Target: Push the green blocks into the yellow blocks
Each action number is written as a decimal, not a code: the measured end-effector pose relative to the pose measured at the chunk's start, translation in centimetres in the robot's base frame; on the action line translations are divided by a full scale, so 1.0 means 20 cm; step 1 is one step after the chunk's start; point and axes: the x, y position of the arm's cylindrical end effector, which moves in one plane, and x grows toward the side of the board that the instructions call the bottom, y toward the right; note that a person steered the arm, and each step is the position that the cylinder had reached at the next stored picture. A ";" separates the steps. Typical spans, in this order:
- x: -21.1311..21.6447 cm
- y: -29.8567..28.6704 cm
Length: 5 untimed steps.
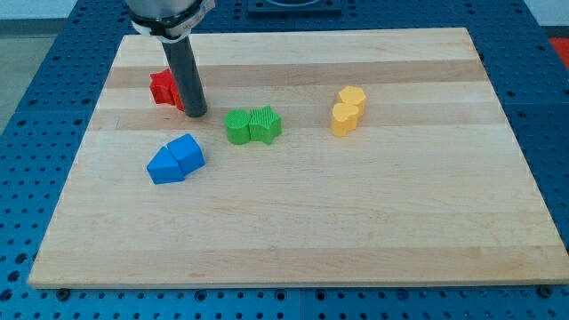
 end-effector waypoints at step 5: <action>0.20 0.13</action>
